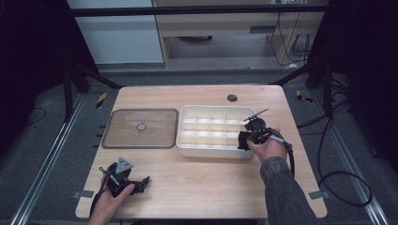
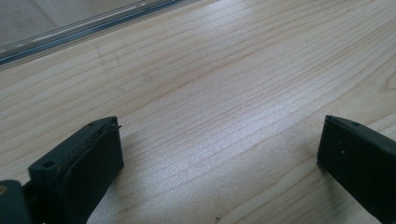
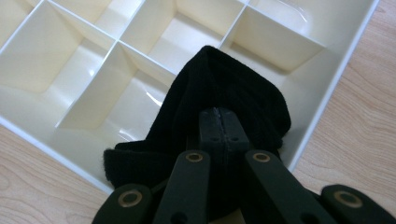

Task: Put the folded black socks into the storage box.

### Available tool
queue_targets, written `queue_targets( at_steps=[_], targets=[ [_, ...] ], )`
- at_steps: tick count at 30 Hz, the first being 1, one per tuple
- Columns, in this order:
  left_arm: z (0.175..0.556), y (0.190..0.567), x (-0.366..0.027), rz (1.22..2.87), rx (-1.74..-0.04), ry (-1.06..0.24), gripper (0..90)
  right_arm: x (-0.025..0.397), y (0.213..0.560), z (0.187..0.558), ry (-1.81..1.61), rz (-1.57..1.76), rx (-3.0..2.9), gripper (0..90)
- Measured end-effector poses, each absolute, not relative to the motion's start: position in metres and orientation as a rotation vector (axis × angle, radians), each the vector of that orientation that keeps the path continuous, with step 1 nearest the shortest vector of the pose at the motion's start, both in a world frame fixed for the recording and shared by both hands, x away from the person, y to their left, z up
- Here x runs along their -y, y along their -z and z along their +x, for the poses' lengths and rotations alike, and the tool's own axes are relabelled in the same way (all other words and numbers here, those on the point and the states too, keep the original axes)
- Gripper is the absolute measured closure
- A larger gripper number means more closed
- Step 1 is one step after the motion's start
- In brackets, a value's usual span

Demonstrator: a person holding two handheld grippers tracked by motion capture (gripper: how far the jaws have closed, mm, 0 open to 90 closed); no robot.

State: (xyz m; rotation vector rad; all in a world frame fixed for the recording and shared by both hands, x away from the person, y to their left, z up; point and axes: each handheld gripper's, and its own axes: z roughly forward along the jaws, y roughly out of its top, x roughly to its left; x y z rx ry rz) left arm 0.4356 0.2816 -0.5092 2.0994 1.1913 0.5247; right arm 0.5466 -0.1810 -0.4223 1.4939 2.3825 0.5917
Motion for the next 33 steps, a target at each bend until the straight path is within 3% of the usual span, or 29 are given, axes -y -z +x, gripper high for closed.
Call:
queue_targets(
  at_steps=[33],
  targets=[
    [0.4349, 0.5092, -0.281, 2.098, -1.198, -0.527, 0.0, 0.1733, 0.4291, 0.5474, -0.502, 1.469, -2.393, 90.0]
  ],
)
